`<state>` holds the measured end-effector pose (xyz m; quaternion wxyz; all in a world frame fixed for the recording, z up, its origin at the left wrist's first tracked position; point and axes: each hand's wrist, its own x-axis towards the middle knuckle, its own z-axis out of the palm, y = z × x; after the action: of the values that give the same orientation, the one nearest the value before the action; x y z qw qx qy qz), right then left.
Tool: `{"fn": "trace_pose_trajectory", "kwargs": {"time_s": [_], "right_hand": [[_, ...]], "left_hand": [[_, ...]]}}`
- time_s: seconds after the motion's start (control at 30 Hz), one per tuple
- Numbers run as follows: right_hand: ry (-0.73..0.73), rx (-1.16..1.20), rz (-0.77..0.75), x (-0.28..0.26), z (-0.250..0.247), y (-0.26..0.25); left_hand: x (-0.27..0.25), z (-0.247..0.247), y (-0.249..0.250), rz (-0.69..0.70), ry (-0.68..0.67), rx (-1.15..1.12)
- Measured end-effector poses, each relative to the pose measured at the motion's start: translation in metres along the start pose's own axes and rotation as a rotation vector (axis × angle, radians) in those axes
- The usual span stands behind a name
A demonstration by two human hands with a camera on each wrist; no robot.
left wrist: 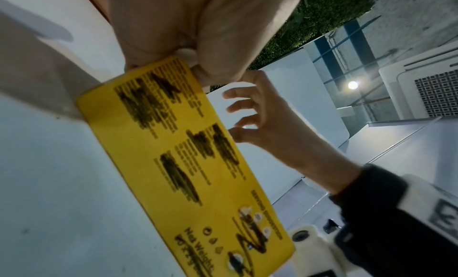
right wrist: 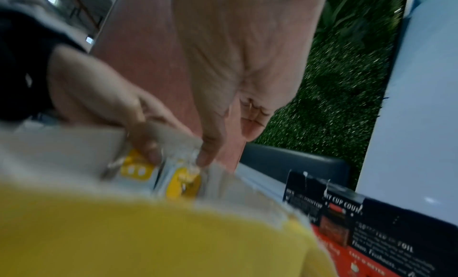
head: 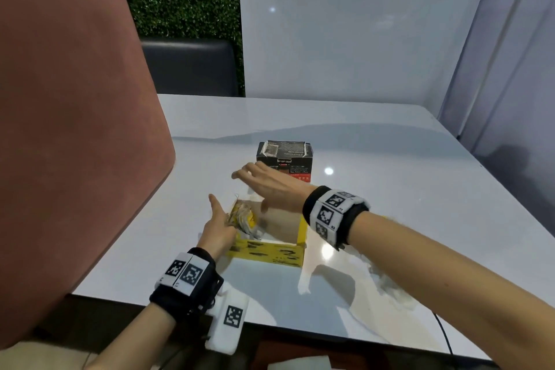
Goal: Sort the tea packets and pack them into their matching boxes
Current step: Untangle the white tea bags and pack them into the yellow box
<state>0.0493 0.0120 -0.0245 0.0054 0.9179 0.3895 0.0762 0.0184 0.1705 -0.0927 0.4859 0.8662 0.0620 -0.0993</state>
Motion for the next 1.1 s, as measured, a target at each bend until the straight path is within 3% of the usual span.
{"fn": "trace_pose_trajectory", "kwargs": {"time_s": [0.2, 0.33, 0.43, 0.53, 0.6, 0.7, 0.77, 0.83, 0.9, 0.97, 1.1], "right_hand": [[0.116, 0.260, 0.366, -0.064, -0.049, 0.024], [-0.033, 0.272, 0.645, -0.148, -0.046, 0.057], [-0.139, 0.317, 0.721, -0.196, -0.028, 0.060], [-0.146, 0.319, 0.786, -0.218, -0.017, 0.056], [-0.154, 0.301, 0.824, -0.223, -0.017, 0.051], [-0.240, 0.330, 0.867, -0.226, -0.018, 0.038], [-0.290, 0.280, 0.869, -0.226, -0.014, 0.027], [-0.283, 0.191, 0.860, -0.224, -0.008, 0.019], [-0.202, 0.169, 0.892, -0.223, -0.005, 0.017], [-0.109, 0.206, 0.936, -0.225, -0.003, 0.022], [0.088, 0.295, 1.002, -0.234, -0.006, 0.028]], "left_hand": [[0.006, -0.003, 0.001, 0.039, 0.065, 0.025], [0.020, -0.002, 0.001, 0.031, 0.042, 0.062], [0.025, -0.001, 0.002, 0.013, 0.025, 0.046], [0.018, -0.004, 0.012, 0.006, -0.010, -0.024], [0.003, -0.007, 0.025, 0.076, 0.055, -0.025], [-0.034, -0.005, 0.056, 0.310, 0.207, 0.007], [-0.058, 0.005, 0.072, 0.462, 0.218, 0.024], [-0.075, 0.024, 0.081, 0.582, 0.136, 0.066], [-0.087, 0.050, 0.084, 0.638, -0.052, 0.072], [-0.093, 0.078, 0.085, 0.641, -0.234, 0.062], [-0.091, 0.123, 0.086, 0.518, -0.383, -0.019]]}}
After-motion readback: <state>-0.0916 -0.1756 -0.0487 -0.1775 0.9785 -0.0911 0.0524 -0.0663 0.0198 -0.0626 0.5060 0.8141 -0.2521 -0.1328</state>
